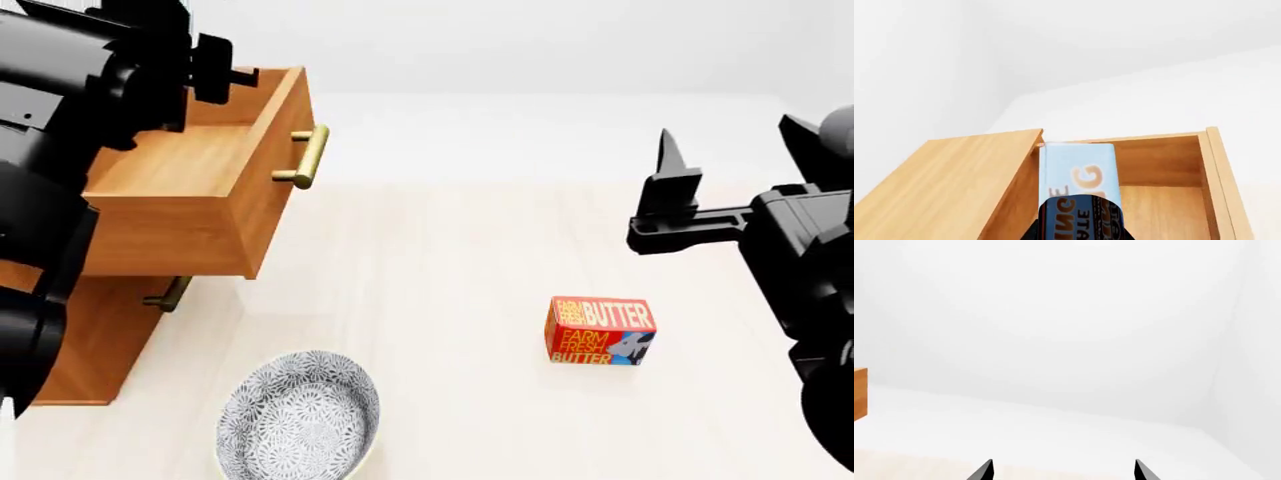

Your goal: Put the chocolate pudding in the top drawer of the cabinet and close it.

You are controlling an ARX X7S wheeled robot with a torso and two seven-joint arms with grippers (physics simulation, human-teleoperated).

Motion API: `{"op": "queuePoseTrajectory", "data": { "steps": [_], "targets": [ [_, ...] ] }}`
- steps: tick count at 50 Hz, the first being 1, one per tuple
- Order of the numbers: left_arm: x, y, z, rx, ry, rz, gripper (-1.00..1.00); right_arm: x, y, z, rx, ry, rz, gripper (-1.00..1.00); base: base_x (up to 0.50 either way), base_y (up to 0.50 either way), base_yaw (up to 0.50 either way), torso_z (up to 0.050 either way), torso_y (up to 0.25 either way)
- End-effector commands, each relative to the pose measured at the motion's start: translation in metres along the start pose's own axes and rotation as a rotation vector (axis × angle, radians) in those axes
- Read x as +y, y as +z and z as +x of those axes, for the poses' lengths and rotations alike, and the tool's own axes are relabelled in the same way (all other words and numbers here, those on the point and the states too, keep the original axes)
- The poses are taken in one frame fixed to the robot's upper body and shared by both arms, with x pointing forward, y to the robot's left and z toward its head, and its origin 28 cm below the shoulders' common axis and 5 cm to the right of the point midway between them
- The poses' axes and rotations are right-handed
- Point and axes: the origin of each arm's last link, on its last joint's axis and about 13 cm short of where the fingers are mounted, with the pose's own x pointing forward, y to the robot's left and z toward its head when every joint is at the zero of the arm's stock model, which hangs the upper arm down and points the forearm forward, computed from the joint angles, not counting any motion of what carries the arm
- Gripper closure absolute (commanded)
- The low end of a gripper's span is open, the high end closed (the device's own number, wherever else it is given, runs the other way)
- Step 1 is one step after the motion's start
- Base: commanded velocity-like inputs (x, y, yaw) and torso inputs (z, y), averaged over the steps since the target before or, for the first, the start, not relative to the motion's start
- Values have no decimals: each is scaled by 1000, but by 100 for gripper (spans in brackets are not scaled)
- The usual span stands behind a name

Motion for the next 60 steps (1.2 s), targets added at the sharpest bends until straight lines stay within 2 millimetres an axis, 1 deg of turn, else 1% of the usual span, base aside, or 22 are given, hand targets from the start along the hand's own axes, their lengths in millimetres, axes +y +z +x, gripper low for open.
{"op": "queuePoseTrajectory", "data": {
  "steps": [1,25,42,56,57,60],
  "targets": [
    [-3,-15,10,35,2,1,100,1,-3,2,7,1,2,-100,0,0,0,0,0],
    [3,-38,17,80,-5,-51,100,4,0,4,10,7,-7,-100,0,0,0,0,1],
    [-3,-54,22,107,-22,-49,100,7,1,7,13,16,-13,-100,0,0,0,0,0],
    [-6,-59,25,118,-35,-63,100,8,0,7,14,17,-13,-100,1,0,0,0,0],
    [-6,-58,25,118,-36,-64,-100,8,0,7,14,17,-14,-100,11,0,0,0,0],
    [-5,-57,24,116,-41,-78,-100,8,0,7,14,17,-13,-100,0,0,0,0,0]
  ]
}}
